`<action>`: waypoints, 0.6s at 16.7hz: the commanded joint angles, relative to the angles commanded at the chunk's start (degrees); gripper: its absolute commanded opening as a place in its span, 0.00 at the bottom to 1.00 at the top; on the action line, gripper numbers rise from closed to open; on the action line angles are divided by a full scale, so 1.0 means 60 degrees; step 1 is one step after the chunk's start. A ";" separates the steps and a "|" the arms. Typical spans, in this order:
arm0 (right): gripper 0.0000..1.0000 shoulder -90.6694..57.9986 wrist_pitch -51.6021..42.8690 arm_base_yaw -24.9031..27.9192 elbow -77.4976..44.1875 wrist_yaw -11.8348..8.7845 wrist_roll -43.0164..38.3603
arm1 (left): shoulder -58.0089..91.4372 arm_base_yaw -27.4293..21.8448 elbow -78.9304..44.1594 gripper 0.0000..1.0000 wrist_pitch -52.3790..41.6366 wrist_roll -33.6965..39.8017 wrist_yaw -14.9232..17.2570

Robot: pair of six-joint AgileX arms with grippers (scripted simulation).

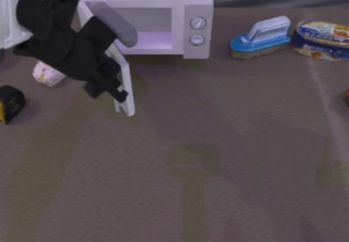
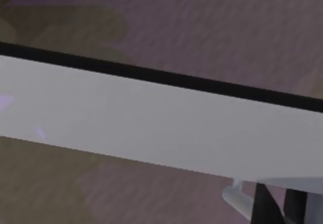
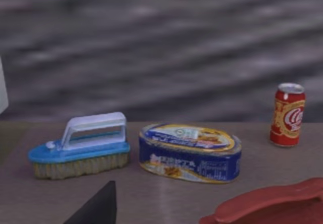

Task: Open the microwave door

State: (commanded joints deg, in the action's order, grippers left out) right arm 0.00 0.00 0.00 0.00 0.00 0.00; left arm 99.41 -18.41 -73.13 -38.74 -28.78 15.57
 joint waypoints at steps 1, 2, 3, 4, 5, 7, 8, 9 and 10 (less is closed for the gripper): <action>1.00 0.0000 0.0000 0.0000 0.0000 0.0000 0.0000 | -0.0064 0.0080 0.0002 0.00 -0.0015 -0.0180 0.0093; 1.00 0.0000 0.0000 0.0000 0.0000 0.0000 0.0000 | -0.0118 0.0122 -0.0013 0.00 -0.0007 -0.0284 0.0152; 1.00 0.0000 0.0000 0.0000 0.0000 0.0000 0.0000 | -0.0131 0.0128 -0.0018 0.00 -0.0003 -0.0303 0.0164; 1.00 0.0000 0.0000 0.0000 0.0000 0.0000 0.0000 | -0.0131 0.0128 -0.0018 0.00 -0.0003 -0.0303 0.0164; 1.00 0.0000 0.0000 0.0000 0.0000 0.0000 0.0000 | -0.0131 0.0128 -0.0018 0.00 -0.0003 -0.0303 0.0164; 1.00 0.0000 0.0000 0.0000 0.0000 0.0000 0.0000 | -0.0131 0.0128 -0.0018 0.00 -0.0003 -0.0303 0.0164; 1.00 0.0000 0.0000 0.0000 0.0000 0.0000 0.0000 | -0.0131 0.0128 -0.0018 0.00 -0.0003 -0.0303 0.0164; 1.00 0.0000 0.0000 0.0000 0.0000 0.0000 0.0000 | -0.0131 0.0128 -0.0018 0.00 -0.0003 -0.0303 0.0164; 1.00 0.0000 0.0000 0.0000 0.0000 0.0000 0.0000 | -0.0131 0.0128 -0.0018 0.00 -0.0003 -0.0303 0.0164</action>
State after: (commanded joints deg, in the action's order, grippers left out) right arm 0.00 0.00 0.00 0.00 0.00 0.00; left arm 98.62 -17.64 -73.24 -38.76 -30.60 16.56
